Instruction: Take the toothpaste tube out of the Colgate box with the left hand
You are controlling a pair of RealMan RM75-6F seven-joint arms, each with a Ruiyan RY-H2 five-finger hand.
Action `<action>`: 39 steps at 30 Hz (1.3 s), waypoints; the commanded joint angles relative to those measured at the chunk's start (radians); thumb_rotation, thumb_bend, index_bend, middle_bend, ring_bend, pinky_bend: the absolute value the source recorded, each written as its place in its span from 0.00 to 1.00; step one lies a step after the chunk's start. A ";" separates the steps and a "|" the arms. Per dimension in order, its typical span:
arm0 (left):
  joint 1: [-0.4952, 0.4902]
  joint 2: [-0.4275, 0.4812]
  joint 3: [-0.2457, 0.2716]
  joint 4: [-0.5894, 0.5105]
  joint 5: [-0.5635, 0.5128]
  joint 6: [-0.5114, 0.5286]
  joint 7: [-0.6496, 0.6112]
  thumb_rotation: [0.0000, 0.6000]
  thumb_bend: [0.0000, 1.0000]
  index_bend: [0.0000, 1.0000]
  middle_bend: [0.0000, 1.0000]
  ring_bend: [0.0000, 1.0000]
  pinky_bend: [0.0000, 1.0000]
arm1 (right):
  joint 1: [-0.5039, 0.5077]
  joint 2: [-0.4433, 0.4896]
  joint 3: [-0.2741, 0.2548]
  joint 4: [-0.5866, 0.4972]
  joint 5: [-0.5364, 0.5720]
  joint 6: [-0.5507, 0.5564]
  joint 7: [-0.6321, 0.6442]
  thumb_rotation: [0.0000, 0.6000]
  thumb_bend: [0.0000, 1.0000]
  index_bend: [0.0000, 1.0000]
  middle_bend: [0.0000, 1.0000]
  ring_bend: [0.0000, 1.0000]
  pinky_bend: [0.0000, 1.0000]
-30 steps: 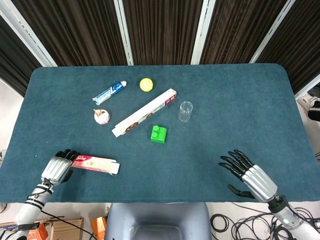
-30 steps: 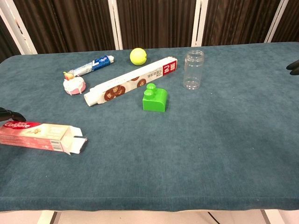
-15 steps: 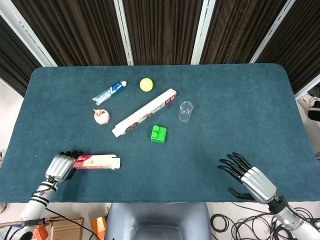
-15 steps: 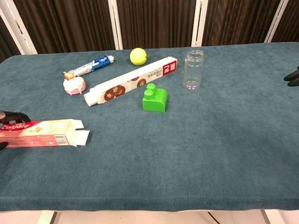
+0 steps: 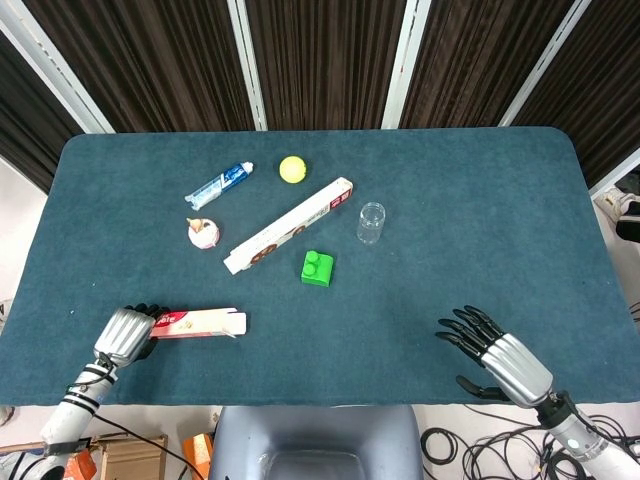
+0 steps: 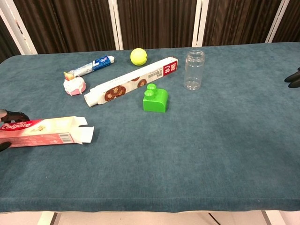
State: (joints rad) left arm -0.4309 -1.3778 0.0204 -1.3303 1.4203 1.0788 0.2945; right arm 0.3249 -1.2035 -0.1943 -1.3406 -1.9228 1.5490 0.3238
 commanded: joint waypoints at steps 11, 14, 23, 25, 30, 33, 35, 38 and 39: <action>0.019 0.178 -0.008 -0.223 -0.024 0.071 0.254 1.00 0.43 0.46 0.49 0.63 0.61 | -0.001 0.007 0.001 0.003 -0.015 0.003 0.018 1.00 0.27 0.19 0.11 0.00 0.03; 0.023 0.197 -0.012 -0.252 -0.039 0.088 0.337 1.00 0.43 0.46 0.49 0.63 0.61 | -0.002 0.008 -0.001 0.006 -0.022 0.009 0.024 1.00 0.27 0.19 0.11 0.00 0.03; 0.029 0.247 -0.026 -0.360 -0.090 0.151 0.644 1.00 0.43 0.46 0.48 0.63 0.61 | -0.009 0.010 -0.009 0.021 -0.052 0.041 0.038 1.00 0.27 0.19 0.11 0.00 0.03; 0.027 0.261 -0.027 -0.389 -0.104 0.159 0.704 1.00 0.43 0.46 0.48 0.63 0.61 | -0.014 0.009 -0.006 0.023 -0.053 0.052 0.036 1.00 0.27 0.19 0.11 0.00 0.03; 0.017 0.285 -0.026 -0.443 -0.130 0.168 0.832 1.00 0.43 0.46 0.48 0.63 0.62 | -0.038 0.002 0.005 0.024 -0.044 0.085 0.009 1.00 0.27 0.19 0.11 0.00 0.03; 0.009 0.294 -0.028 -0.466 -0.146 0.169 0.873 1.00 0.43 0.46 0.48 0.64 0.62 | -0.049 0.006 0.004 0.014 -0.032 0.079 -0.008 1.00 0.27 0.19 0.11 0.00 0.03; 0.007 0.300 -0.030 -0.474 -0.152 0.174 0.890 1.00 0.43 0.46 0.48 0.64 0.62 | -0.054 0.016 0.000 -0.005 -0.022 0.063 -0.022 1.00 0.27 0.19 0.11 0.00 0.04; 0.003 0.305 -0.032 -0.478 -0.160 0.181 0.913 1.00 0.43 0.46 0.48 0.64 0.62 | -0.058 0.027 -0.003 -0.029 -0.012 0.044 -0.040 1.00 0.27 0.19 0.11 0.00 0.04; 0.004 0.304 -0.034 -0.477 -0.167 0.192 0.933 1.00 0.43 0.46 0.48 0.64 0.62 | -0.061 0.030 -0.001 -0.039 -0.005 0.037 -0.053 1.00 0.27 0.19 0.11 0.00 0.04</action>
State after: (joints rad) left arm -0.4260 -1.0753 -0.0107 -1.8060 1.2618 1.2601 1.2101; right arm 0.2685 -1.1794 -0.1952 -1.3678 -1.9368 1.5962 0.2842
